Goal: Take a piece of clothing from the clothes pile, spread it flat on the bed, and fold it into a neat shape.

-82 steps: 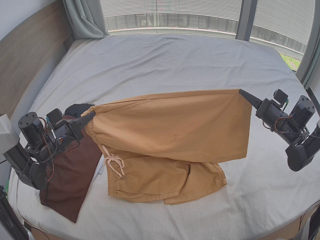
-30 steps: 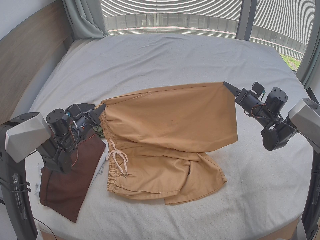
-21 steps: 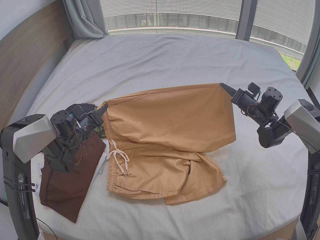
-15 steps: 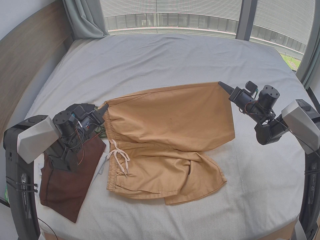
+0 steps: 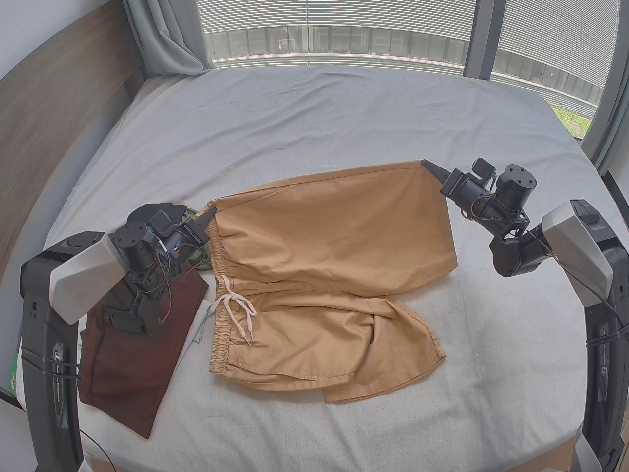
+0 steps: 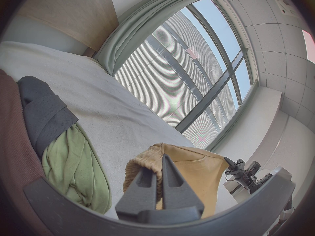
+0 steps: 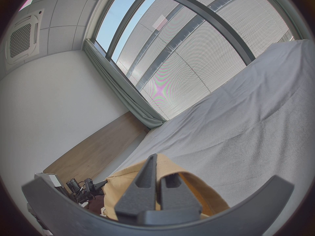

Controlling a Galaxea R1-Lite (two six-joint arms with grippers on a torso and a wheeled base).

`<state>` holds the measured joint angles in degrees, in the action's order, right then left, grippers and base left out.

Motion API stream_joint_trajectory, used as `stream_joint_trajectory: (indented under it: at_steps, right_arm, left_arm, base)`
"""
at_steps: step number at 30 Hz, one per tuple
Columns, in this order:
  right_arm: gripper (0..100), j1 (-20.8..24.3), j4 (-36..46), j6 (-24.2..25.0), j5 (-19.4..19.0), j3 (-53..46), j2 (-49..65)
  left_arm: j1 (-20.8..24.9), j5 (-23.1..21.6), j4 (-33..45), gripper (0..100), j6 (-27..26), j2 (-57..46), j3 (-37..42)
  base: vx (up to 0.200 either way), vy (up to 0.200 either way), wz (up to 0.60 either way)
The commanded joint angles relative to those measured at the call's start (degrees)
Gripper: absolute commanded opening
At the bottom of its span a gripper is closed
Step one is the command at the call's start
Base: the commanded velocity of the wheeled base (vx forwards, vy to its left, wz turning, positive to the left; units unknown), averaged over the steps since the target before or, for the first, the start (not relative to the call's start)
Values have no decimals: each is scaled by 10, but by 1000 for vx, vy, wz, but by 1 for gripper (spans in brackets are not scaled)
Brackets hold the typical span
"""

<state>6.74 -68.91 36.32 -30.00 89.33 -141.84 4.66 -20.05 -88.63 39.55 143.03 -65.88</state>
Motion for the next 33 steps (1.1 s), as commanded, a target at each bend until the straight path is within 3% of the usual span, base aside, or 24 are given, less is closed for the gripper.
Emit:
stream_joint_trajectory:
  at_steps: [1,18,19,21,22,30,33]
  right_arm:
    - [0,0,4,0,-1,15,-12]
    - [0,0,32,0,-1,73,-37]
    - [0,0,33,0,-1,75,-37]
    - [0,0,34,1,-1,81,-38]
    - [100,0,38,0,0,82,-41]
    - [100,-2,41,-6,4,88,-60]
    - [100,-2,34,-8,3,49,-44]
  left_arm:
    - [0,0,0,0,0,20,-18]
    - [-1,4,1,0,0,26,-43]
    - [-1,4,0,100,0,26,-43]
    - [-1,3,1,100,0,28,-48]
    - [-1,3,1,100,1,30,-52]
    - [2,4,7,100,28,32,-53]
    - [1,5,9,100,29,31,-49]
  base:
    - [0,0,0]
    - [0,0,0]
    - [0,0,0]
    - [0,0,0]
    - [0,0,0]
    - [0,0,0]
    - [0,0,0]
